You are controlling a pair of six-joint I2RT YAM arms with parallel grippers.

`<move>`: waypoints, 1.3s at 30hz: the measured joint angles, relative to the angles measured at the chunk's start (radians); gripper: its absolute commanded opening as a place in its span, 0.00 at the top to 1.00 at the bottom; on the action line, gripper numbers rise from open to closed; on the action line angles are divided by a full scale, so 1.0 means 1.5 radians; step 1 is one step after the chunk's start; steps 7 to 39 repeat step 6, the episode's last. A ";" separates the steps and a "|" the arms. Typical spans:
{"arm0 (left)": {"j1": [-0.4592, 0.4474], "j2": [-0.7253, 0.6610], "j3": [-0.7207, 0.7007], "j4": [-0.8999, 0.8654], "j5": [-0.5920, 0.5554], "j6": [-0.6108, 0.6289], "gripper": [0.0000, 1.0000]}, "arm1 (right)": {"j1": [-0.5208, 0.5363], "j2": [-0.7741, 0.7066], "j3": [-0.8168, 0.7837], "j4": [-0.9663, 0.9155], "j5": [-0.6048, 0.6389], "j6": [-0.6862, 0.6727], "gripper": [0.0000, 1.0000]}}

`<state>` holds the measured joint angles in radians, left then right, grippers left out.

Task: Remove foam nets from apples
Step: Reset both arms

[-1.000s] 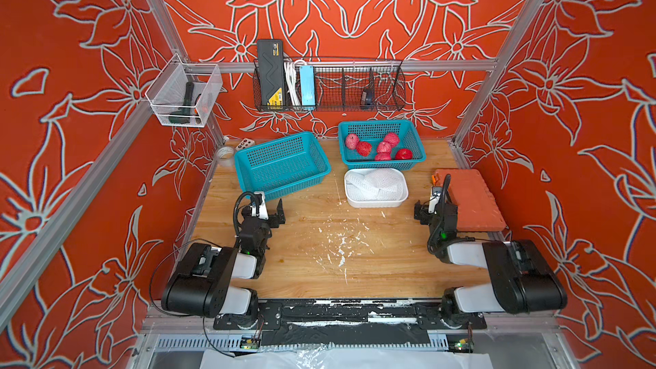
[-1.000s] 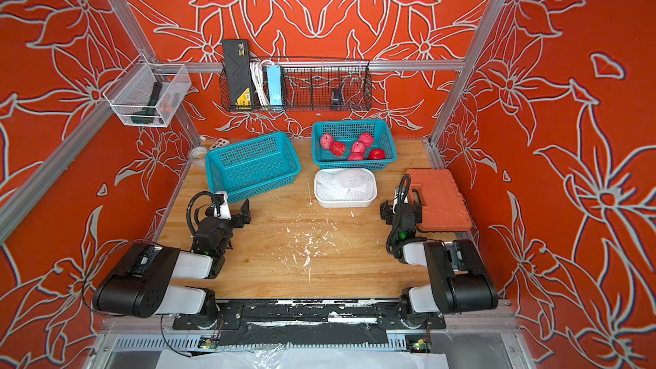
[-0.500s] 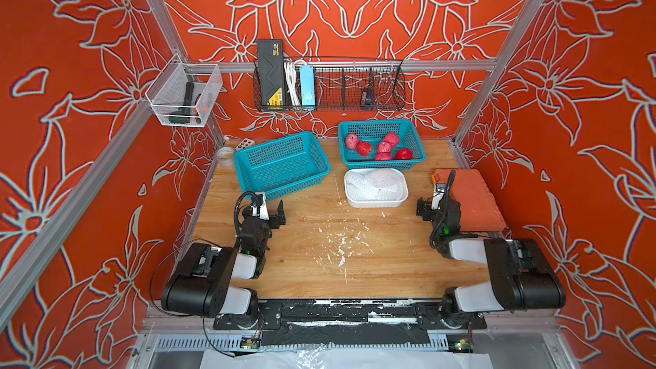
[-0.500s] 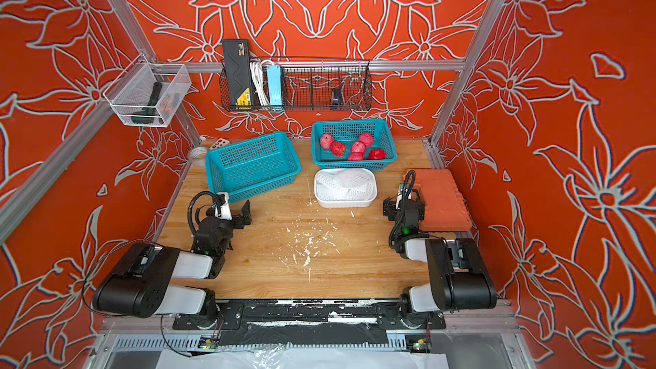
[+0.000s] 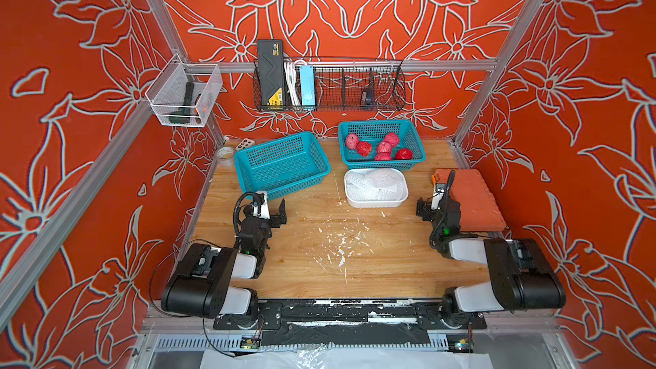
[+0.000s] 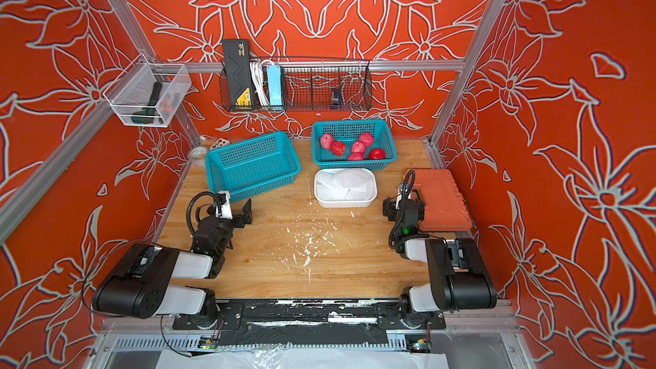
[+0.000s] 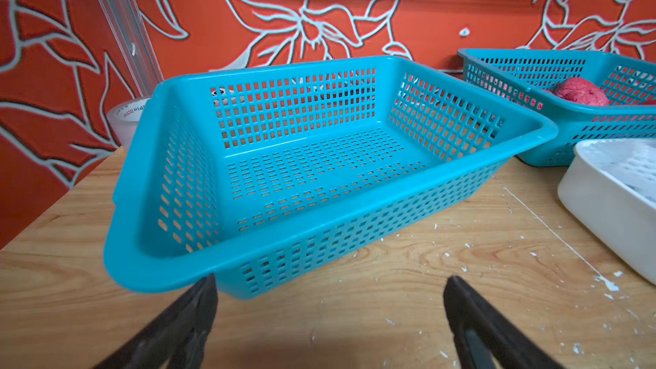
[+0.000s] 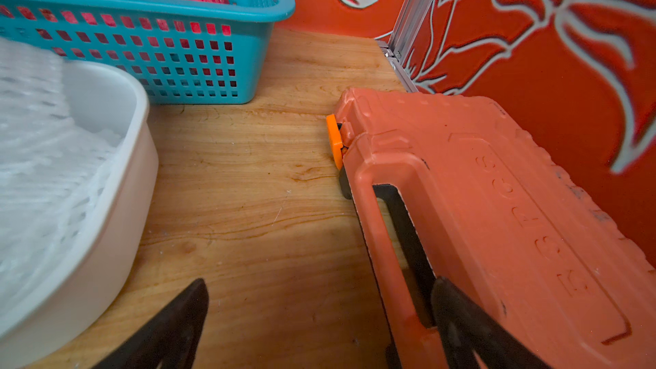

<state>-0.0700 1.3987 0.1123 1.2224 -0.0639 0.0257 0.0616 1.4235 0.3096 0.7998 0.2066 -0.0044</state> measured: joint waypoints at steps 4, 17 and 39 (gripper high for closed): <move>0.001 0.002 0.000 -0.013 0.003 0.000 0.03 | 0.000 0.000 0.000 0.000 0.000 0.000 0.02; 0.002 0.002 0.000 -0.016 0.005 0.000 0.03 | 0.000 0.000 0.000 0.000 0.000 0.000 0.02; 0.002 0.002 0.000 -0.016 0.005 0.000 0.03 | 0.000 0.000 0.000 0.000 0.000 0.000 0.02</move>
